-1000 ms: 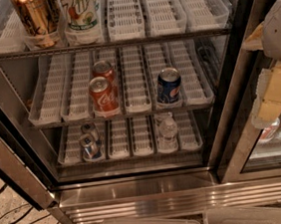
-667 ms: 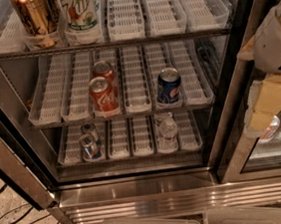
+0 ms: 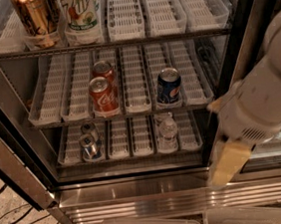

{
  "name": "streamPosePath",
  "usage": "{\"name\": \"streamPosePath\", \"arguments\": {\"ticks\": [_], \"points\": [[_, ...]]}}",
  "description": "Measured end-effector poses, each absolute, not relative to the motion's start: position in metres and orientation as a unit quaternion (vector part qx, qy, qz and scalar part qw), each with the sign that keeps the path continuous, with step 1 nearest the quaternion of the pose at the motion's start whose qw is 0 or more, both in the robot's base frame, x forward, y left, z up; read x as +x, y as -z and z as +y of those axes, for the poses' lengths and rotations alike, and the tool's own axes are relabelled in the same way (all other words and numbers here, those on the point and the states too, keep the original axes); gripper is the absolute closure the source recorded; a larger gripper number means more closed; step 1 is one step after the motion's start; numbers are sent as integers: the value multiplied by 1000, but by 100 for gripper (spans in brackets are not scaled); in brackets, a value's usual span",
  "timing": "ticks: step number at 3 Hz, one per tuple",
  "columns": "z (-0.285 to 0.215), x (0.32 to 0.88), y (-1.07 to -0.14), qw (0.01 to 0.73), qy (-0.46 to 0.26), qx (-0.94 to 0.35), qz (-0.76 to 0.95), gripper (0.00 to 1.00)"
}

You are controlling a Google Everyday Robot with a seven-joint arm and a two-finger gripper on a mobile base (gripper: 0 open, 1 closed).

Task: Pick pepsi can from middle shelf of fridge

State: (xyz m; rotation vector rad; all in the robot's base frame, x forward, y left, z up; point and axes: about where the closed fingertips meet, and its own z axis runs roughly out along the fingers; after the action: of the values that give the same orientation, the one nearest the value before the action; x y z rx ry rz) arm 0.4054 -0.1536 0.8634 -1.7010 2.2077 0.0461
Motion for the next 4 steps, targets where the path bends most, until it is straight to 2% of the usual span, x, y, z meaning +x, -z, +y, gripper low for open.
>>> {"name": "streamPosePath", "arguments": {"ticks": [1, 2, 3, 4], "points": [[-115, 378, -821, 218, -63, -604, 764, 0], [-97, 354, -775, 266, -100, -589, 756, 0], [-74, 360, -771, 347, -120, -563, 741, 0], [-60, 358, -784, 378, -128, -559, 727, 0]]}}
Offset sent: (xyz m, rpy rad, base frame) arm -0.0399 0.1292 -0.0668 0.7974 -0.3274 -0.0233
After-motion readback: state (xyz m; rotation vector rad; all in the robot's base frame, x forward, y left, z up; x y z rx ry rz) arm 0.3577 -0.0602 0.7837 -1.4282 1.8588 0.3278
